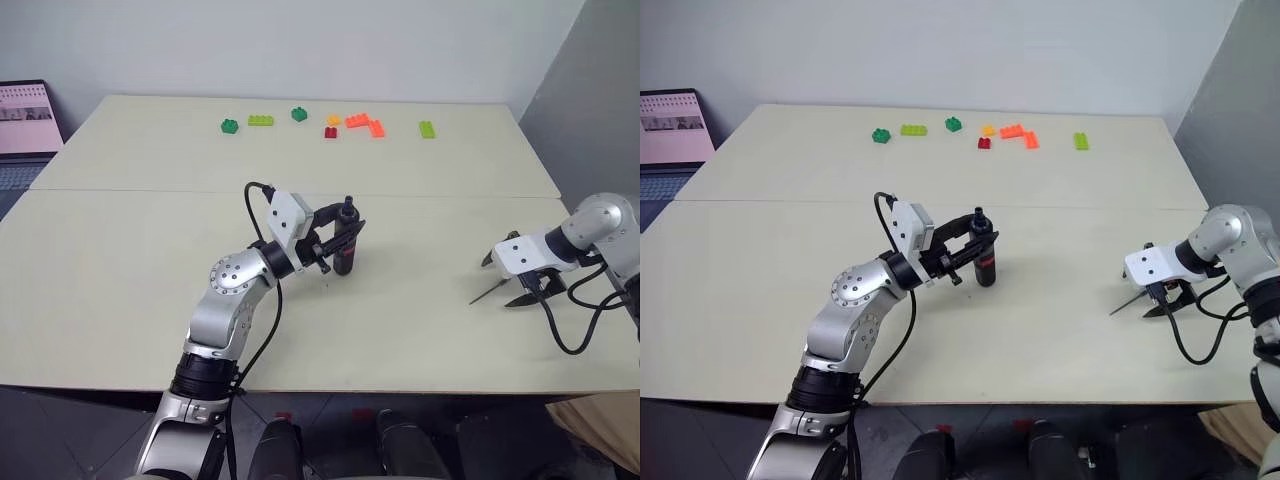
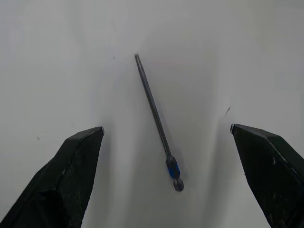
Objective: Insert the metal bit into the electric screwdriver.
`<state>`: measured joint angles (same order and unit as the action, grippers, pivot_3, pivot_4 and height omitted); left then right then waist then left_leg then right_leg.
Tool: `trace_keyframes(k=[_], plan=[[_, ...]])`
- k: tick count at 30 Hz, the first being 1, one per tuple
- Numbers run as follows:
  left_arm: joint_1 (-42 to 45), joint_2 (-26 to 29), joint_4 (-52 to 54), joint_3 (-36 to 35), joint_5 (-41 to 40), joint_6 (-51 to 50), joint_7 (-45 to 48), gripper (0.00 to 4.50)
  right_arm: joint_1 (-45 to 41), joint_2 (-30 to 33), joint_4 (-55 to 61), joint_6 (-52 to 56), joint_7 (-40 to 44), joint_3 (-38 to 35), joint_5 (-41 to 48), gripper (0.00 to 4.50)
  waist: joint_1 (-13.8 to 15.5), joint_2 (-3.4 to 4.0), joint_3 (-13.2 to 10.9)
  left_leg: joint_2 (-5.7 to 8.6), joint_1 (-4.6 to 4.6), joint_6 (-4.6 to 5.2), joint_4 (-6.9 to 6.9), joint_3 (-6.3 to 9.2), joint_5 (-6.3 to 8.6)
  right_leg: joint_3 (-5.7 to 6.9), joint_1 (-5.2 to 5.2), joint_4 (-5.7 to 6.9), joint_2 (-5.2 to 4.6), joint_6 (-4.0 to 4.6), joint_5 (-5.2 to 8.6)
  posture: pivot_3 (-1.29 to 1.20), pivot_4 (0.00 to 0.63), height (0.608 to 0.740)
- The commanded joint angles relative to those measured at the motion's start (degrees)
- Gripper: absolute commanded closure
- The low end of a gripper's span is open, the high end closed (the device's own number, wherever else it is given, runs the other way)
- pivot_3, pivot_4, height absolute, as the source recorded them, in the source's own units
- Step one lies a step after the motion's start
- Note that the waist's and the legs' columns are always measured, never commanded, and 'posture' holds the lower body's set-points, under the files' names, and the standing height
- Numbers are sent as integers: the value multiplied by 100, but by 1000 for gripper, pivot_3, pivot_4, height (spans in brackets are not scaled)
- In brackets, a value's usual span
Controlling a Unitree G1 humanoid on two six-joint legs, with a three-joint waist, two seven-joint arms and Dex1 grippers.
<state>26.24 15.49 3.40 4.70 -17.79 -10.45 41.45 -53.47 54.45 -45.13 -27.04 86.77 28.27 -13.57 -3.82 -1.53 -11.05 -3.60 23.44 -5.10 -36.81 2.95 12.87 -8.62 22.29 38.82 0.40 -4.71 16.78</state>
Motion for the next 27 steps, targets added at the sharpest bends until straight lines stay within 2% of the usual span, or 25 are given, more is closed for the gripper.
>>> trace_keyframes(k=[1, 5, 8, 14, 16, 25, 27], plan=[[-25, 11, 387, -65, -37, 78, -92, 2856, -362, -156, -695, -546, -4, 70, -365, 0, 3, 0, 0, -1, 0, 0, -1, 0, 0, 0, 0, 0, 0, 0, 0, 0, 150, 740], [-63, 31, 440, -68, -44, 49, -139, 2856, -529, -372, -1122, -749, -42, 63, -511, 0, 3, 0, 0, 0, -2, 0, -2, 0, 0, 0, -2, 4, -1, 1, -1, 0, 150, 740], [-81, 37, 459, -67, -42, 40, -153, 2856, -553, -489, -1285, -808, -63, 52, -562, 470, 2, 0, 0, 0, -6, 0, -3, 1, 0, 1, -7, 6, -1, 1, -1, 0, 150, 740], [-80, 53, 464, -47, -43, 48, -168, 2856, -653, -569, -1503, -859, -186, 193, -933, 2044, -100, -1, 0, 1, -56, 0, -3, -1, 0, -4, -57, 5, 0, -4, 0, 0, 150, 740], [-72, 52, 453, -41, -35, 69, -166, 2856, -691, -593, -1567, -868, -268, 228, -1048, 2298, -108, -1, 0, 2, -58, 0, -3, -1, 0, -5, -60, 5, 0, -16, 7, 0, 150, 740], [-87, 31, 404, 2, 81, 223, -175, 2856, -832, -755, -1785, -795, -436, 245, -1344, 4364, -126, -1, 0, 1, -60, 0, -4, -1, 0, -5, -62, 4, 0, -5, -1, 0, 150, 740], [-92, 23, 391, 1, 110, 252, -181, 2856, -842, -771, -1792, -771, -428, 221, -1350, 4500, -126, -1, 0, 1, -60, 0, -2, 0, 0, -5, -62, 4, 0, -5, -1, 0, 150, 740]])
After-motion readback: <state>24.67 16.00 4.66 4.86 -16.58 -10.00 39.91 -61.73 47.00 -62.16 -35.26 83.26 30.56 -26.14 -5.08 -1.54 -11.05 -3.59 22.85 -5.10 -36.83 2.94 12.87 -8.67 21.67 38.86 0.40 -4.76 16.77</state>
